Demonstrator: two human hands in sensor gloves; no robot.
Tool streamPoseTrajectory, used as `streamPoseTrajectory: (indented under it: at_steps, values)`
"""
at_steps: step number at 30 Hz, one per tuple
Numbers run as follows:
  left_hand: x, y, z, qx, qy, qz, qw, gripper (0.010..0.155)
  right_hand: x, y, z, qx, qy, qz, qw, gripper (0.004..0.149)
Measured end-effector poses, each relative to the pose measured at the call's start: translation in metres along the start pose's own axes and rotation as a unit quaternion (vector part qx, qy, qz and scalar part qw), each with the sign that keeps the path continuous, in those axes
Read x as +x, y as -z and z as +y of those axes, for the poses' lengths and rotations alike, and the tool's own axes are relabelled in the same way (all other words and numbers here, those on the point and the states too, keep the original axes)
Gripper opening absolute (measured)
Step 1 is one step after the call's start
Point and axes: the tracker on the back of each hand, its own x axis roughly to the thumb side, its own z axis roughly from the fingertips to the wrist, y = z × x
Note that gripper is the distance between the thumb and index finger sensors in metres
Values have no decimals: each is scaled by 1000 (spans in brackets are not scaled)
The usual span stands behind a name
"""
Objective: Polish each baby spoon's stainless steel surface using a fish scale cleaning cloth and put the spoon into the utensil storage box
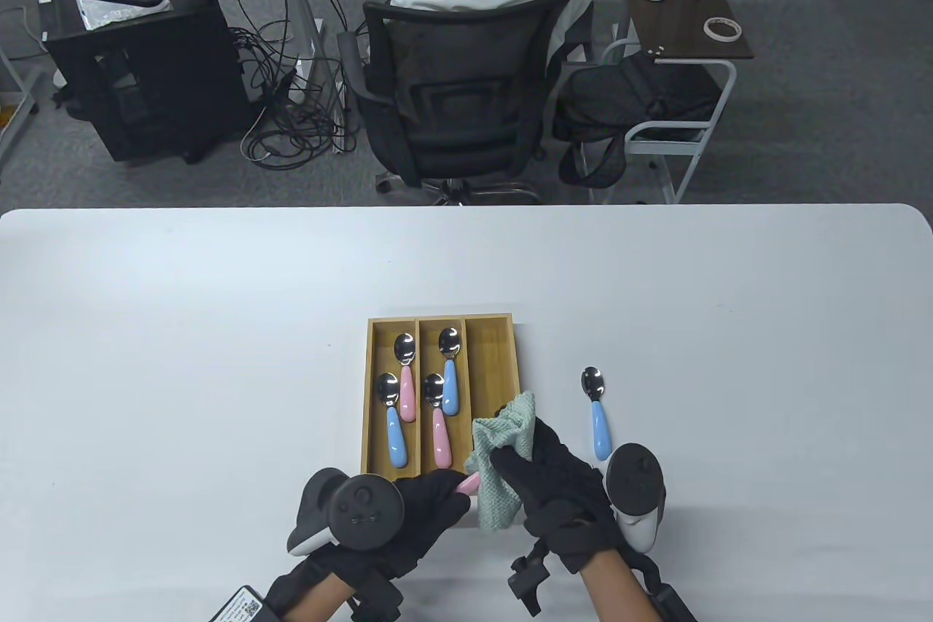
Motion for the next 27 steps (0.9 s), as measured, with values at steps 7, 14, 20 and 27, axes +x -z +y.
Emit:
streamPoseTrajectory:
  at_steps: [7,14,20,27]
  values:
    - [6,-1,-1,1,20,-9,1000,55,4,-2,-1,-29,-35,-9,999,60]
    - [5,-1,0,4,11,-5,1000,55,11,-5,-1,-45,-98,-43,993,50]
    - [4,-1,0,9,7,-1,1000,55,12,-4,1,-26,-81,-43,995,49]
    - [2,0,-1,-9,-11,9,1000,55,3,1,3,4,-47,-6,999,55]
